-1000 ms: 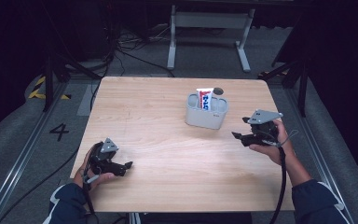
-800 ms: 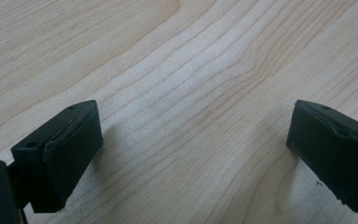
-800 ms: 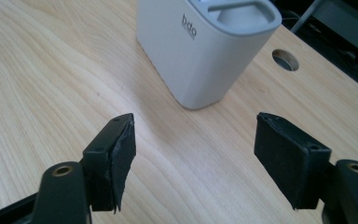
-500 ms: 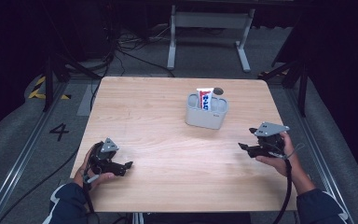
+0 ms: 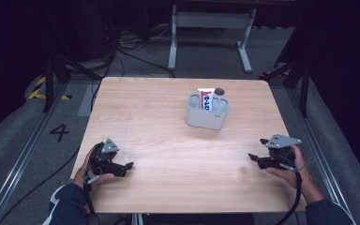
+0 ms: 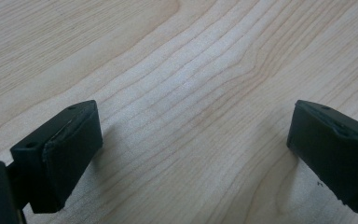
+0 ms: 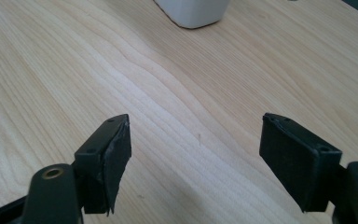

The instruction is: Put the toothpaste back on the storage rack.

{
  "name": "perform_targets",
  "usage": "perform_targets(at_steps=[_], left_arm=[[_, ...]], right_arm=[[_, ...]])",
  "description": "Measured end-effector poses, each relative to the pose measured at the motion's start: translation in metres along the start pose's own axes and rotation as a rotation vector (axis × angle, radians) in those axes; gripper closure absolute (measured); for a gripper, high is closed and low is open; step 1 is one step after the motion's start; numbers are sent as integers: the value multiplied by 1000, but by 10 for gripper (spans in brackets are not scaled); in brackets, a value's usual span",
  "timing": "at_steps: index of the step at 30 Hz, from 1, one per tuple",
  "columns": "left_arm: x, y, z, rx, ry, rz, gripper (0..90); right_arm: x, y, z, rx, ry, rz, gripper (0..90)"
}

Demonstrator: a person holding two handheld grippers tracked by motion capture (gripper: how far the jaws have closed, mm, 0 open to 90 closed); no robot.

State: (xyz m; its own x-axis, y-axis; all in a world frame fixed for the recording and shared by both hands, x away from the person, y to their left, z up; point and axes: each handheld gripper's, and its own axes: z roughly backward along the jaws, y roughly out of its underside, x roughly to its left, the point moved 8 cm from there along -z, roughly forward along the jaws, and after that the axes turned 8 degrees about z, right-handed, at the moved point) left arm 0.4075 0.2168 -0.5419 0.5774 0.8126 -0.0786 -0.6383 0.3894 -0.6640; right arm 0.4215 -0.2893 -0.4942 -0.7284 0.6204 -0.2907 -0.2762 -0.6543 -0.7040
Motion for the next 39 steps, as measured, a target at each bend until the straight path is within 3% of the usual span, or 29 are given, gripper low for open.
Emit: perform_targets(at_steps=[5, 7, 10, 19, 28, 34, 39], left_arm=[[0, 0, 0, 0, 0, 0, 36], [0, 0, 0, 0, 0, 0, 36], [0, 0, 0, 0, 0, 0, 36], [1, -1, 0, -2, 0, -8, 35], [-1, 0, 0, -2, 0, 7, 35], [-2, 1, 0, -1, -4, 35, 34], [-2, 1, 0, 1, -8, 31, 34]], right_arm=[[3, 17, 3, -10, -7, -43, 223], [3, 23, 3, -2, -4, -52, 222], [3, 42, 4, 30, 0, -107, 215], [6, 68, 15, 62, 21, -192, 199], [-1, 86, 22, 38, 22, -295, 183], [-1, 86, 22, 38, 22, -292, 179], [-1, 86, 22, 38, 22, -292, 179]])
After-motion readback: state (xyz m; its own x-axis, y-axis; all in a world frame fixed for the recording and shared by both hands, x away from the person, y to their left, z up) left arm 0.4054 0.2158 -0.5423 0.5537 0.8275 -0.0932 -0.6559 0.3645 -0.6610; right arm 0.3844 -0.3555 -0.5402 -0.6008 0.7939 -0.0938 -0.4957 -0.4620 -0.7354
